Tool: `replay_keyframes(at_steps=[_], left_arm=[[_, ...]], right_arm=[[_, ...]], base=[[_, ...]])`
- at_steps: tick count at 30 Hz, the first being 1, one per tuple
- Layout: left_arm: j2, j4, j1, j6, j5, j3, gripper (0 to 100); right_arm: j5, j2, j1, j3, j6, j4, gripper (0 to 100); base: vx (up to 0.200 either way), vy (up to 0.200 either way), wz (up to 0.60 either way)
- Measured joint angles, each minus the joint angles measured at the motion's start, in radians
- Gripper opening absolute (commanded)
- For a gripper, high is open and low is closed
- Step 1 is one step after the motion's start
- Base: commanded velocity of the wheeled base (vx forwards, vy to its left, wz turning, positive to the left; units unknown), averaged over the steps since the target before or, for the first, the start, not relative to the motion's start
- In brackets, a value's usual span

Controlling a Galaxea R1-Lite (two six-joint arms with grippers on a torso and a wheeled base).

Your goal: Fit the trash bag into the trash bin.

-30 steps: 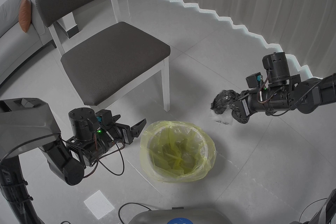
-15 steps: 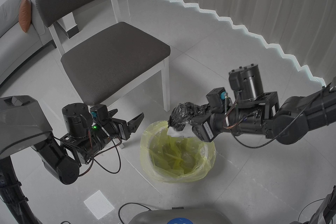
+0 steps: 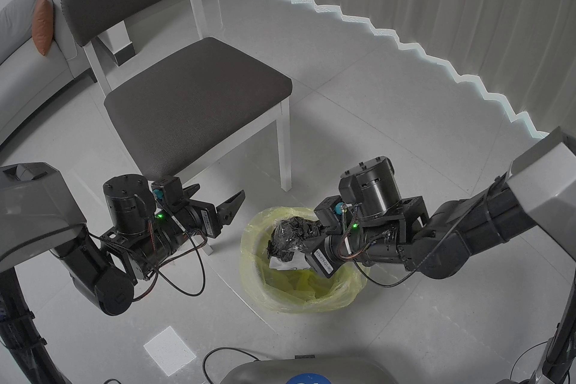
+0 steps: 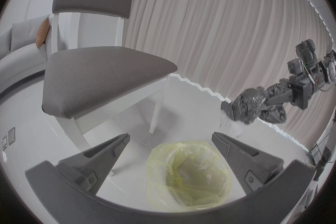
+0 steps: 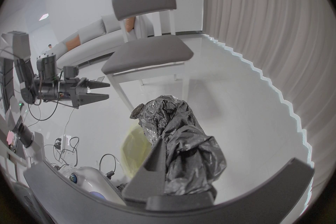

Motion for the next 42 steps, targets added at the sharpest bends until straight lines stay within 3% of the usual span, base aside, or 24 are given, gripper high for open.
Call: replay_keyframes(at_steps=[15,27,34,42], left_arm=[[-0.001,0.0,0.017,0.0,-0.001,-0.002,100],[0.002,0.003,0.019,0.0,-0.005,-0.001,100],[0.004,0.003,0.018,0.001,-0.006,0.0,100],[0.004,0.003,0.019,0.001,-0.006,0.0,100]], right_arm=[[-0.005,0.172,-0.043,-0.103,0.003,-0.001,0],[-0.079,0.306,-0.098,-0.291,0.056,0.006,0],[-0.086,0.316,-0.09,-0.267,0.057,0.006,0],[-0.101,0.289,-0.012,-0.138,0.05,0.009,0]], base=[[0.0,0.0,0.0],[0.0,0.0,0.0],[0.0,0.0,0.0],[0.0,0.0,0.0]])
